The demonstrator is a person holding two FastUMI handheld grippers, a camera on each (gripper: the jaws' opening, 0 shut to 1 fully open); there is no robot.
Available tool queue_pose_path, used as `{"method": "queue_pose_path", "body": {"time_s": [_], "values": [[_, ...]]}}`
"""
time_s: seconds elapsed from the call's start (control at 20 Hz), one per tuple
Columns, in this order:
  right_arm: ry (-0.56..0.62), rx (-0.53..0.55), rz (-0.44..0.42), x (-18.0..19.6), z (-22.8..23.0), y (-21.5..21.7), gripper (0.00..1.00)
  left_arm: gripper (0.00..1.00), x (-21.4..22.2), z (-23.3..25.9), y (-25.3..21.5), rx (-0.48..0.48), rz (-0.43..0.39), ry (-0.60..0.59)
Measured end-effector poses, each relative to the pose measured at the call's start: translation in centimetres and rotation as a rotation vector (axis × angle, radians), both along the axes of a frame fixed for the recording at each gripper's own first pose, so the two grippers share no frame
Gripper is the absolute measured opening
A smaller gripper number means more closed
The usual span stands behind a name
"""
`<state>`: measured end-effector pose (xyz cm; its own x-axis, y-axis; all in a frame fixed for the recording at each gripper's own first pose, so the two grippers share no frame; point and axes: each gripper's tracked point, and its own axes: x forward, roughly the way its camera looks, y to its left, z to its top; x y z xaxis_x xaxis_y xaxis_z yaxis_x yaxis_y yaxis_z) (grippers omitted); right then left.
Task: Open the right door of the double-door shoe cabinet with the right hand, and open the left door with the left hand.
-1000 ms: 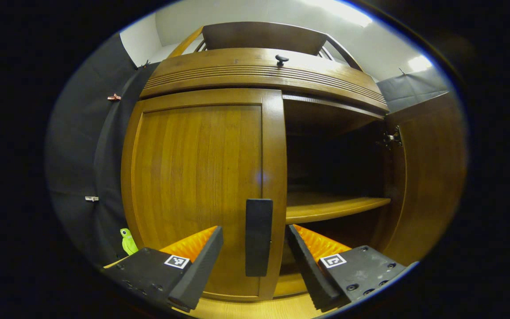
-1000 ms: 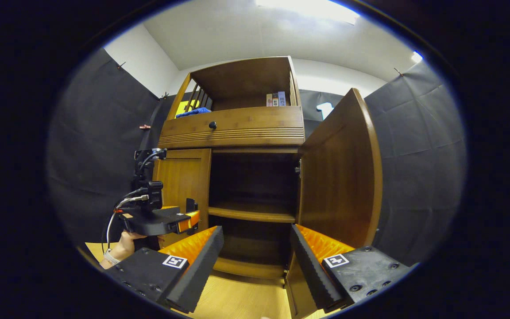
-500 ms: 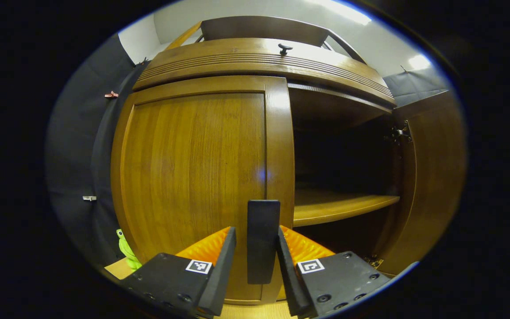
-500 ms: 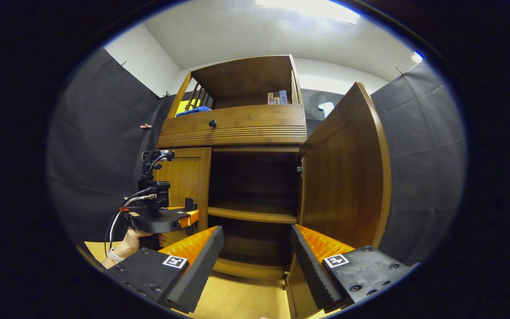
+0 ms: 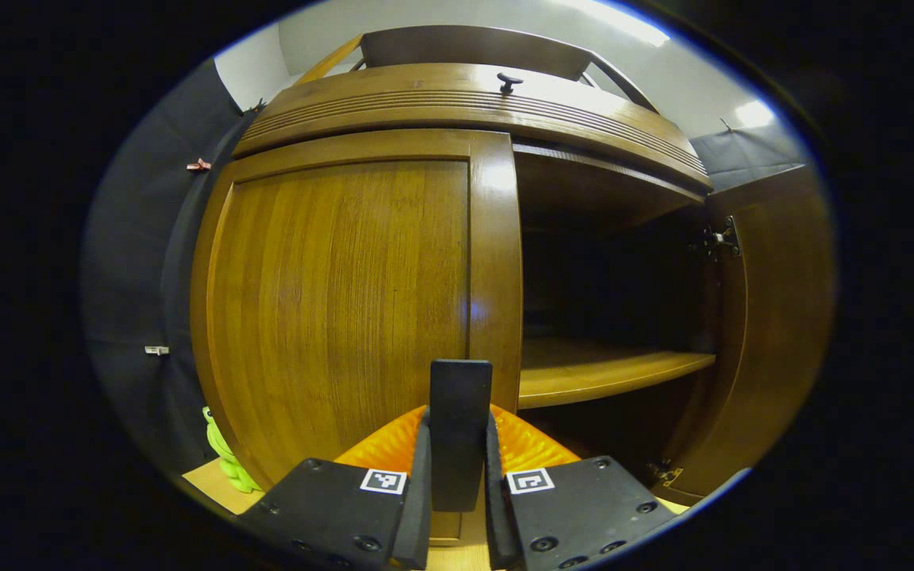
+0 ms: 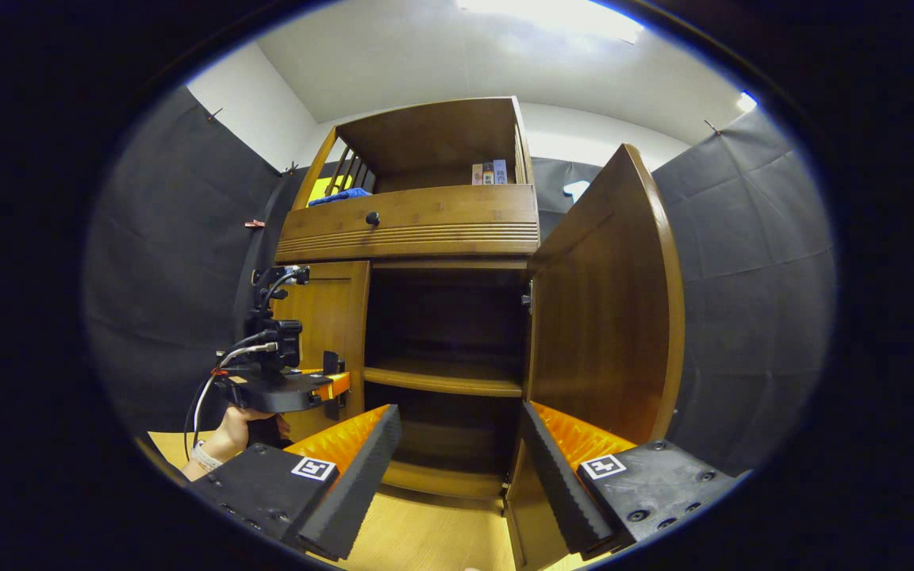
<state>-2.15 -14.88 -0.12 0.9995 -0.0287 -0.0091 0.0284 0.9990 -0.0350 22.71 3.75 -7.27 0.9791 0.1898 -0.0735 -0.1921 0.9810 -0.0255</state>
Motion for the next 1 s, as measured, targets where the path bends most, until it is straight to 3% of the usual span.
{"method": "queue_pose_path", "body": {"time_s": [0.3,1.0], "values": [[-0.004,-0.006,0.003,-0.6,0.6,1.3,0.96,0.27,-2.4,0.5,-0.5,-0.023,-0.052,0.002],[-0.028,0.043,0.037,-3.0,2.3,7.9,0.97,0.28,-14.9,1.5,1.9,-0.045,-0.168,0.029]]}}
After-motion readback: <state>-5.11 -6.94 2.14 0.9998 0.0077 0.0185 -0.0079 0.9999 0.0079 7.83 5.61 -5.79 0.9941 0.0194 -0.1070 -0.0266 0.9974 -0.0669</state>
